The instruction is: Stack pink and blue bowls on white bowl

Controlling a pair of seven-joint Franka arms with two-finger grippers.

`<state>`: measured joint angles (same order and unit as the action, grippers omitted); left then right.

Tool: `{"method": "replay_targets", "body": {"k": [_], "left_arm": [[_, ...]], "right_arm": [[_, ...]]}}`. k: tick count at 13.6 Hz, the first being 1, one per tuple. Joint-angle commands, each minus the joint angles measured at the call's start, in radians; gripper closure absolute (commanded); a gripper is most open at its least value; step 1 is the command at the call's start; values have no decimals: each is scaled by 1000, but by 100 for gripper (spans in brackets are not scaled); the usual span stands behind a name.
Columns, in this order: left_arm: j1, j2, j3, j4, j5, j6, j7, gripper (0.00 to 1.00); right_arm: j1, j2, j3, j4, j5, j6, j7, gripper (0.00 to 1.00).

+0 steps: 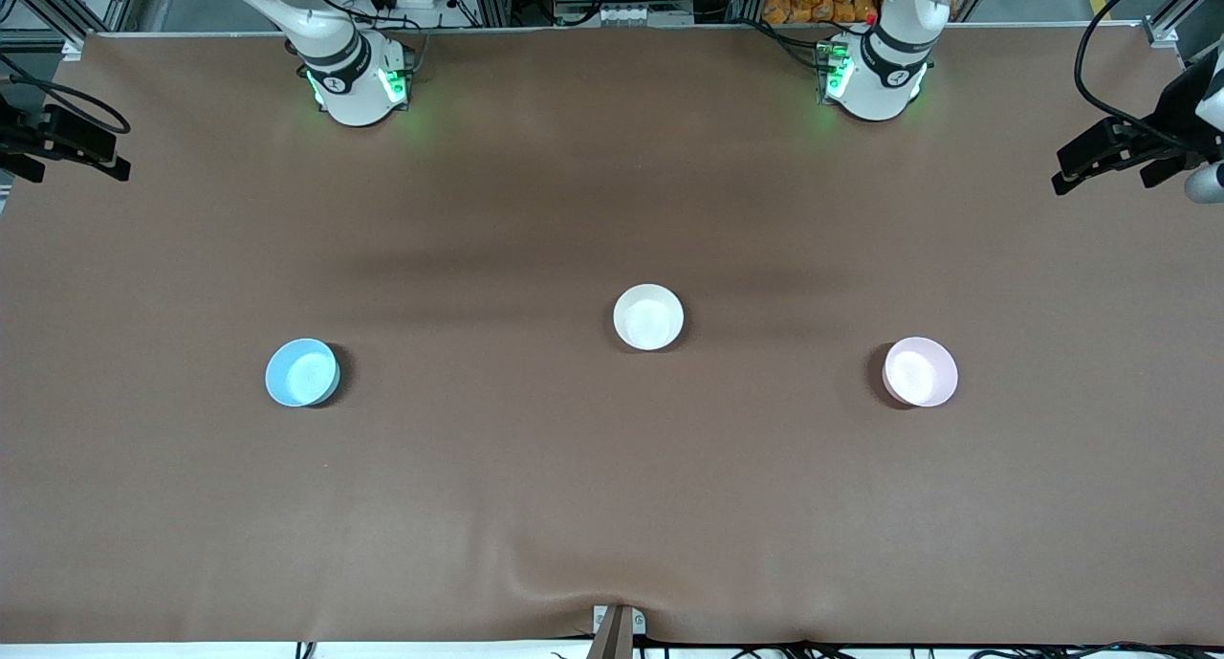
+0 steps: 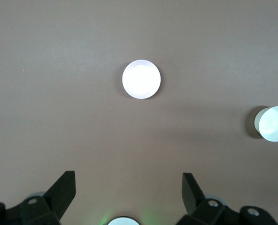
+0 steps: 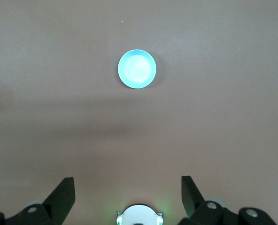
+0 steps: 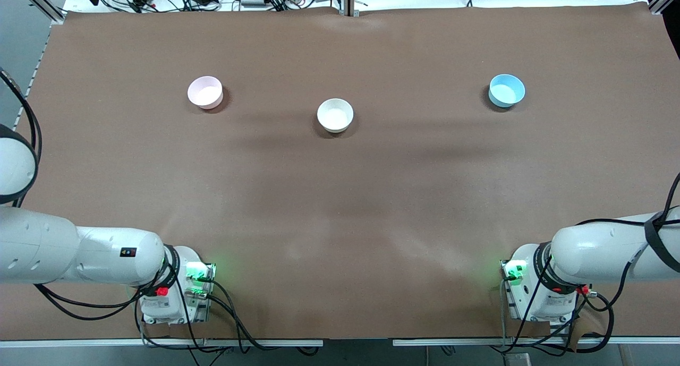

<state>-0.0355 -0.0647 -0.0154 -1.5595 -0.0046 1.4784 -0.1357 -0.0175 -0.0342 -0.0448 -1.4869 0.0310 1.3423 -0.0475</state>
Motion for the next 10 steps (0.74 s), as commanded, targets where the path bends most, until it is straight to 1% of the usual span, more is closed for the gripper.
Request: {"method": "replay_targets", "body": {"k": [1, 10], "left_arm": [[5, 9, -9, 24, 12, 8, 24, 0], [8, 11, -8, 23, 12, 14, 35, 0]], "right_arm": [[5, 4, -1, 14, 7, -15, 14, 0], [4, 4, -1, 13, 7, -15, 14, 0]]}}
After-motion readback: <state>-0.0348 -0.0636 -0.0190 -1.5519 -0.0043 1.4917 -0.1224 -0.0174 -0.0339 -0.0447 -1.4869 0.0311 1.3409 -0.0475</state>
